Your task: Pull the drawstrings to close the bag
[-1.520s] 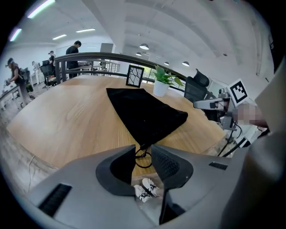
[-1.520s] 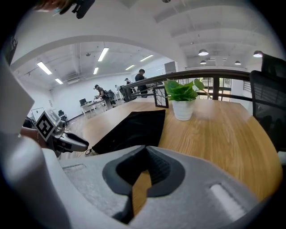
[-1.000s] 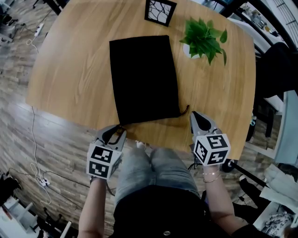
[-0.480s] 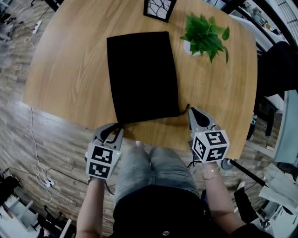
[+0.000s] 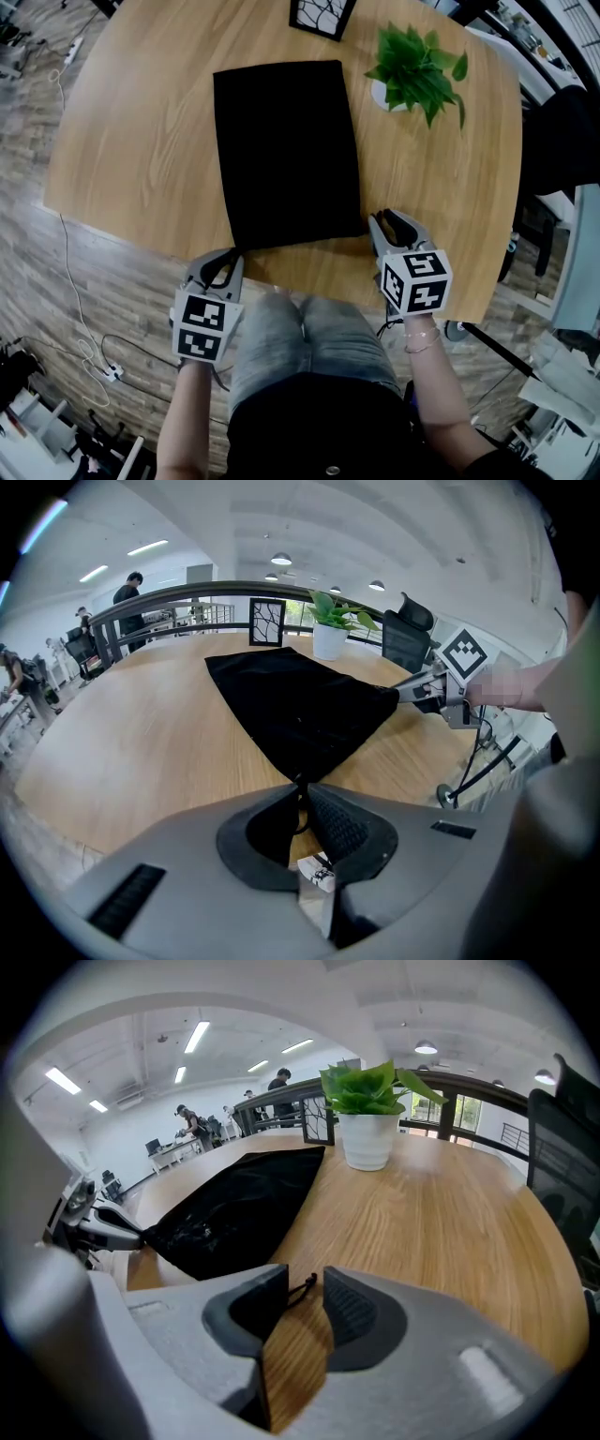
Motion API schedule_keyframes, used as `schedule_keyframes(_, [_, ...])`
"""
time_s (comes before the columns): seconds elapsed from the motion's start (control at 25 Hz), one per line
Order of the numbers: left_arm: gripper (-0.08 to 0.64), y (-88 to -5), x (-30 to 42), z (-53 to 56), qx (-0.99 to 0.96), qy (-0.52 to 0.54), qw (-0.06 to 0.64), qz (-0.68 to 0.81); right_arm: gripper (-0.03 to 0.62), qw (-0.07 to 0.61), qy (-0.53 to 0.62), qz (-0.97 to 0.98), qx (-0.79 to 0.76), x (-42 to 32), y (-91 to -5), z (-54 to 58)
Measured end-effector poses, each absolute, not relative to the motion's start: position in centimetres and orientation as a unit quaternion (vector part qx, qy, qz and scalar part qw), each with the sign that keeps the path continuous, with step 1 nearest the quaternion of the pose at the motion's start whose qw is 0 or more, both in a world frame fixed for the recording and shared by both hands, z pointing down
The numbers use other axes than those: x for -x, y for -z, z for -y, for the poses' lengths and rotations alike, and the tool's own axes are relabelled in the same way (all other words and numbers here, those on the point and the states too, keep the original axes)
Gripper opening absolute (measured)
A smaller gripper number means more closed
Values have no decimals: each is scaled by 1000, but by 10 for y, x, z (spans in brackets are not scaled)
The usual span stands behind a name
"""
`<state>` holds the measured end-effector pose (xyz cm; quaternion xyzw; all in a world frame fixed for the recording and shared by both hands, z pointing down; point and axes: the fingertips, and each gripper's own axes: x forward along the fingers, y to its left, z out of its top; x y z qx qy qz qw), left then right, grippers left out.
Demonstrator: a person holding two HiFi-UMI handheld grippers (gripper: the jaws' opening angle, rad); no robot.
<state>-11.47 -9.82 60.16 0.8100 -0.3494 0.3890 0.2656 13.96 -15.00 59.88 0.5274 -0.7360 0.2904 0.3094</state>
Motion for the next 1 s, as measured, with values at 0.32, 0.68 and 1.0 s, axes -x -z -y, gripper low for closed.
schedule_keyframes(0.32, [37,-601,114,99,-808,-380,278,353,37,351,-253,732,-526,-143,-602,149])
schedule_keyframes(0.68, [35,-587,117,95,-819,-366,262,355,34,314,-254,739,-540,-150,-584,148])
schedule_keyframes(1.0, [34,-569,124,94,-825,-355,241,367,34,286,-247,750,-543,-149,-563,148])
